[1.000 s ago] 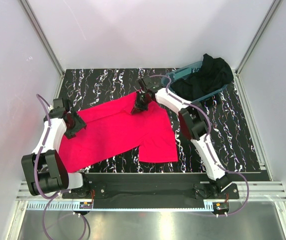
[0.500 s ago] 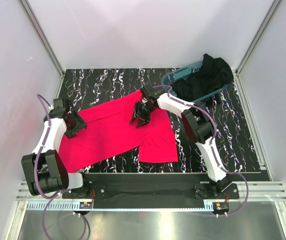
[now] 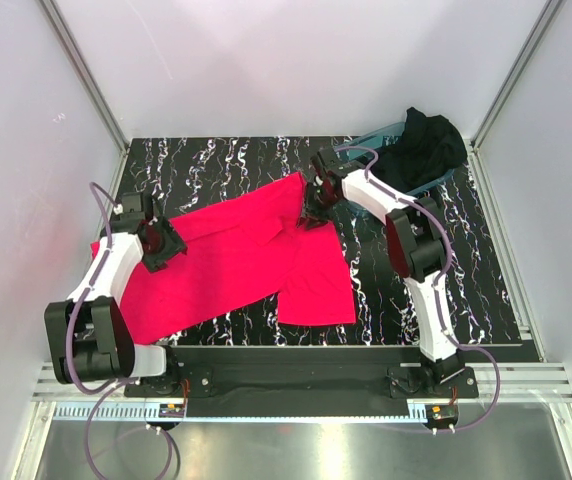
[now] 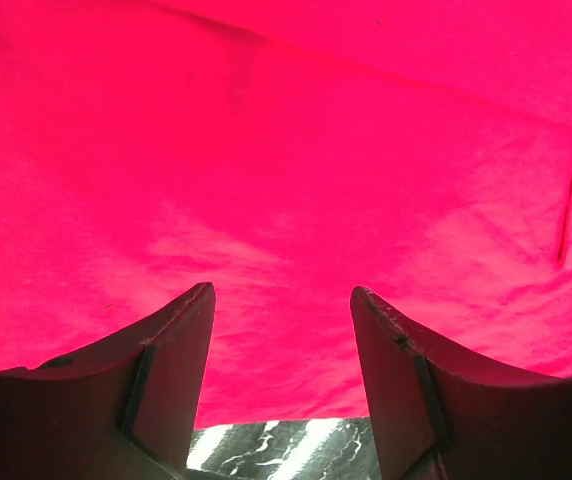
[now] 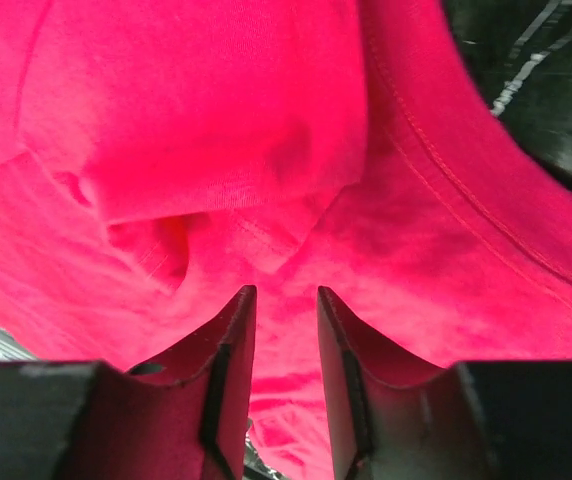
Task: Fold and stack the t-shirts
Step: Fold the tshirt
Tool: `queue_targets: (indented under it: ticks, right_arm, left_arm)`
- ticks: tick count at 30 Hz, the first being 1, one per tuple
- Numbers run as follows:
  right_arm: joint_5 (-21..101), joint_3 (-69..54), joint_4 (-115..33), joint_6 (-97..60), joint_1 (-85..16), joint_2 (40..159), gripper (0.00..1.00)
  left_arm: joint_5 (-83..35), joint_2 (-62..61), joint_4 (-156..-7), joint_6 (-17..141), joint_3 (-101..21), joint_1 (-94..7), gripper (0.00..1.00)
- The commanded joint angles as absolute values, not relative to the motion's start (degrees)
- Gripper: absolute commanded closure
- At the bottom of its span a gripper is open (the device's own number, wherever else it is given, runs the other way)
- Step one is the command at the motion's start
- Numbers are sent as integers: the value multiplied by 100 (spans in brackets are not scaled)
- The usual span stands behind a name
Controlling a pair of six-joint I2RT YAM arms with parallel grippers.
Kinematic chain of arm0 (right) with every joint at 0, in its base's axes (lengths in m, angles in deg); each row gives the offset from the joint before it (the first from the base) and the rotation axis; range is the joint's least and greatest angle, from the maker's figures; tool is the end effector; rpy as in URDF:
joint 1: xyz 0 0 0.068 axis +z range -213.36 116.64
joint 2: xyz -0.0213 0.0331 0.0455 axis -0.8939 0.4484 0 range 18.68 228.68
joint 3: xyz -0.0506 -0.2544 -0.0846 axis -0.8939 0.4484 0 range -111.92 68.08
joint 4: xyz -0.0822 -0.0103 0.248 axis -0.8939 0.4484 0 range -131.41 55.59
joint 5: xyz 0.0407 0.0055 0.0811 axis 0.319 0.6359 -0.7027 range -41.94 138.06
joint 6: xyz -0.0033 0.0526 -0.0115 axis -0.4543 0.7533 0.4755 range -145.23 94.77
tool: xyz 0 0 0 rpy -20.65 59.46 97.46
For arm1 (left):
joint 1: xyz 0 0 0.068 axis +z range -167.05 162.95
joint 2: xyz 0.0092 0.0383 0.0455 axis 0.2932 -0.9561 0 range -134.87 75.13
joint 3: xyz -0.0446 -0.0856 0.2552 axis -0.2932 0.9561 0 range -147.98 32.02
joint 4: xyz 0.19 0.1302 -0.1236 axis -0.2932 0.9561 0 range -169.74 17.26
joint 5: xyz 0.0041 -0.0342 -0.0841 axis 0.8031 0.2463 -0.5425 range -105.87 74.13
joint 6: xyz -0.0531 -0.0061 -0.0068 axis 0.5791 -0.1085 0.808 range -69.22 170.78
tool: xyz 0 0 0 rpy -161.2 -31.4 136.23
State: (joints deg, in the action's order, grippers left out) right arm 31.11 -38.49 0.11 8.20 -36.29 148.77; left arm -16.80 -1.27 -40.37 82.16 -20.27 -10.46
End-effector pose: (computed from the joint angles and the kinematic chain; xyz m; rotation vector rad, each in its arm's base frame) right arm 0.4265 0.2296 0.1748 0.0639 2.8355 0.6810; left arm 0.2534 0.0287 0.2268 -0.8697 2.5441 -0.1572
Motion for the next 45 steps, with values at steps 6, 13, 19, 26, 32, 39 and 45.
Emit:
queue_targets:
  ticks: [6, 13, 19, 26, 32, 39, 45]
  right_arm:
    - [3075, -4047, -432, 966, -3506, 15210, 60]
    - [3048, -4169, -520, 1098, -3515, 15324, 67]
    - [3092, -4250, -265, 1107, -3506, 15325, 68]
    - [3066, -4213, -230, 1045, -3515, 15210, 66]
    - [3074, -4091, -353, 1283, -3515, 15298, 78]
    - [3698, -4924, 814, 459, -3524, 15149, 94]
    - [3998, -5067, 1493, -149, -3541, 15034, 100]
  left_arm:
    - [-1702, -248, -4169, 8313, -2370, -1151, 38]
    - [-1658, -239, -4169, 8277, -2300, -1160, 38]
    - [-1666, -239, -4169, 8260, -2318, -1160, 38]
    - [-1692, -230, -4221, 8260, -2239, -1160, 38]
    - [-1684, -248, -4169, 8234, -2300, -1160, 38]
    - [-1640, -169, -4160, 8198, -2257, -1169, 38]
    - [-1693, -169, -4248, 8242, -2177, -1160, 38]
